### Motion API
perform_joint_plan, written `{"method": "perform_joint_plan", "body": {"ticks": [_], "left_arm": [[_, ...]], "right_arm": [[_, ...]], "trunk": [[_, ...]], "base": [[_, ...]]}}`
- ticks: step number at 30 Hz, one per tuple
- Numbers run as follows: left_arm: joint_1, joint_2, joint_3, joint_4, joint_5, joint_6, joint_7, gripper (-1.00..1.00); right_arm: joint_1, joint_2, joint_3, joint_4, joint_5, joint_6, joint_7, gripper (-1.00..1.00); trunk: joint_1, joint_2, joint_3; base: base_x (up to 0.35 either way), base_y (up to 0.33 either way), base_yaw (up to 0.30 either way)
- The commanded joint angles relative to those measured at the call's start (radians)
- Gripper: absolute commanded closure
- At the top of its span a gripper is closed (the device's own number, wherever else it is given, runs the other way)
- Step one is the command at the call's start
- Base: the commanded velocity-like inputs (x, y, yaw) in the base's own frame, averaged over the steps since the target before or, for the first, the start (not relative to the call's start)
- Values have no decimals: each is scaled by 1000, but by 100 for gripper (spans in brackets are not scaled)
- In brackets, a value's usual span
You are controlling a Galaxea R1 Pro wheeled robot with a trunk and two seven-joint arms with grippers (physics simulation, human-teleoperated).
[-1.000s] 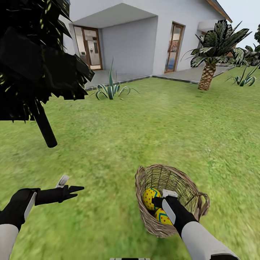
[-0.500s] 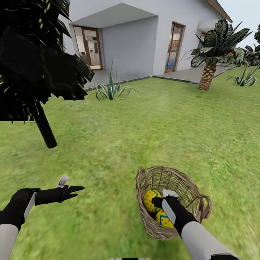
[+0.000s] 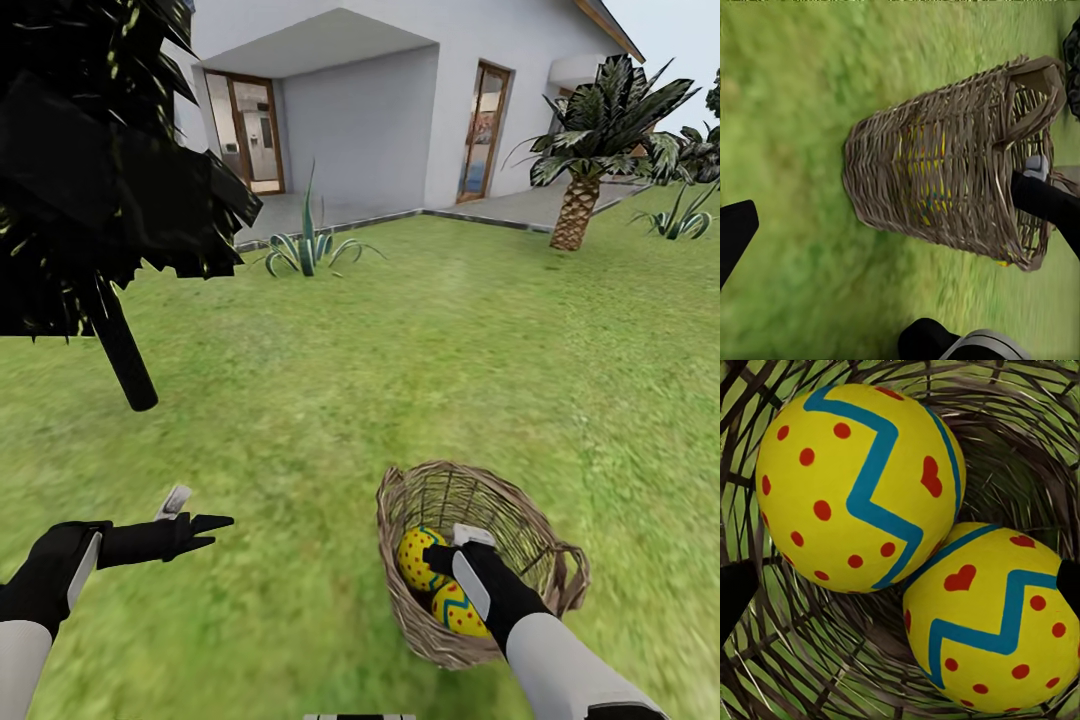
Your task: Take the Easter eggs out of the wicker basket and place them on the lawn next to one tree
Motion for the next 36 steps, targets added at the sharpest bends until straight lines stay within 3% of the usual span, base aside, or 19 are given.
{"method": "perform_joint_plan", "body": {"ticks": [1,19,36], "left_arm": [[-1,0,2,0,-5,9,-6,-100],[-1,0,-4,0,-5,11,-4,-100],[-1,-2,-7,0,-5,11,-5,-100]], "right_arm": [[0,0,2,-2,-10,4,-8,-100],[0,0,0,-4,-10,2,-7,-100],[1,0,0,-4,-10,2,-6,-100]], "trunk": [[0,0,-1],[0,0,1],[0,0,1]], "base": [[8,0,147],[57,0,96],[61,-45,7]]}}
